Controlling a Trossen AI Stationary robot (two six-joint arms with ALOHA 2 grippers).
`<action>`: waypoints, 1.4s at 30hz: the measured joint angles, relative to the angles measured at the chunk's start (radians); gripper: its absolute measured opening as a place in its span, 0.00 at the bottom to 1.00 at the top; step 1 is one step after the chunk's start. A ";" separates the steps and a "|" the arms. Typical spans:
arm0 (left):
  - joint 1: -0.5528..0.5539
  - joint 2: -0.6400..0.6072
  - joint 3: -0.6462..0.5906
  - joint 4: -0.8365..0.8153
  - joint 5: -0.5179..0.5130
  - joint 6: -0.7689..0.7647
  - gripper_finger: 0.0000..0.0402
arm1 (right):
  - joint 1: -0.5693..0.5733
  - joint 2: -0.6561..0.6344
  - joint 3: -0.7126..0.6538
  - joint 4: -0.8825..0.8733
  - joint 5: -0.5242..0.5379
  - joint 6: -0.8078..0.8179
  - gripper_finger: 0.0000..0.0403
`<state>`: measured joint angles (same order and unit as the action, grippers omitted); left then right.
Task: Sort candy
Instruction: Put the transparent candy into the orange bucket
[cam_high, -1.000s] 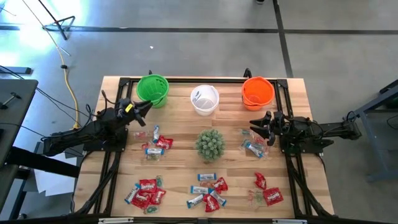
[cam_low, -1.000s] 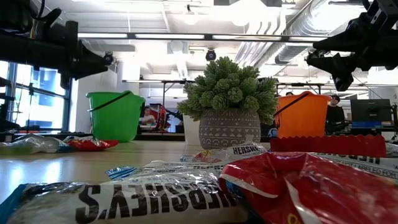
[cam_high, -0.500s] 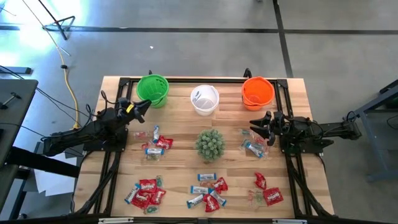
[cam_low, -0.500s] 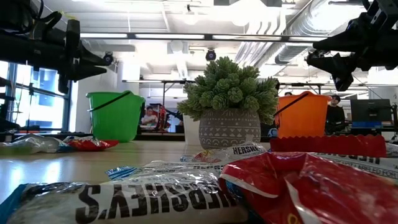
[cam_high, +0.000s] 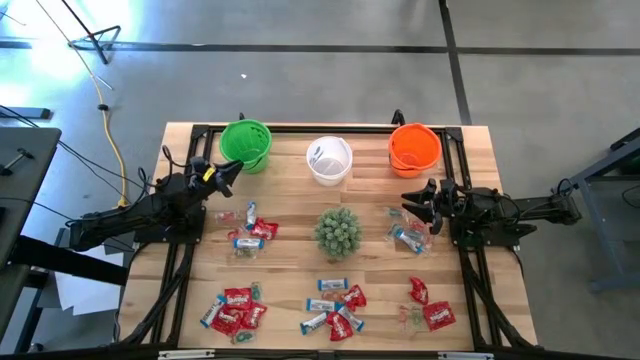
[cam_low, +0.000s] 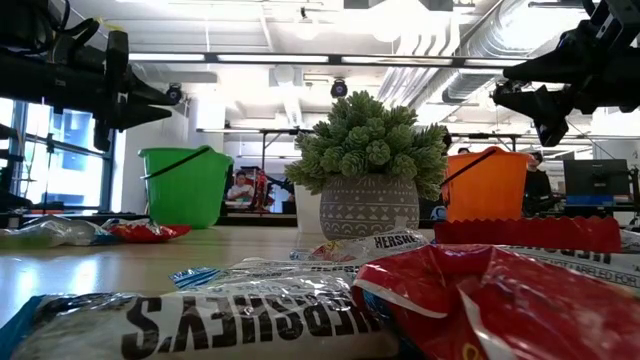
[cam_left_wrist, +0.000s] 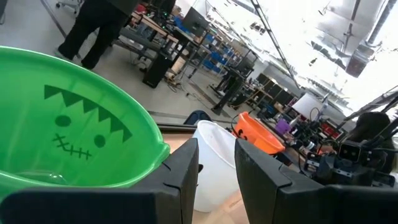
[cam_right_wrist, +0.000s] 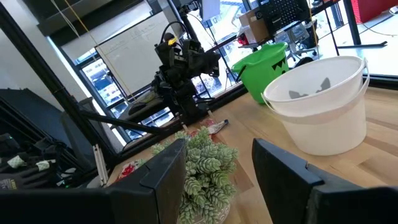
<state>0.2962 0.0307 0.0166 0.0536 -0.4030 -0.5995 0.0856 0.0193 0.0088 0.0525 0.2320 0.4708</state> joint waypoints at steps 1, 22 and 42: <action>0.000 0.000 0.000 0.000 0.000 0.000 0.23 | 0.000 0.000 0.000 0.000 0.000 0.000 0.45; 0.000 0.139 0.220 -0.079 0.164 0.144 0.21 | 0.000 0.000 0.000 0.000 0.000 0.000 0.45; 0.004 0.616 0.607 -0.193 0.243 0.162 0.21 | 0.000 0.000 0.000 0.000 0.000 0.000 0.45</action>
<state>0.3000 0.6472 0.6239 -0.1392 -0.1601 -0.4376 0.0856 0.0193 0.0088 0.0521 0.2318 0.4706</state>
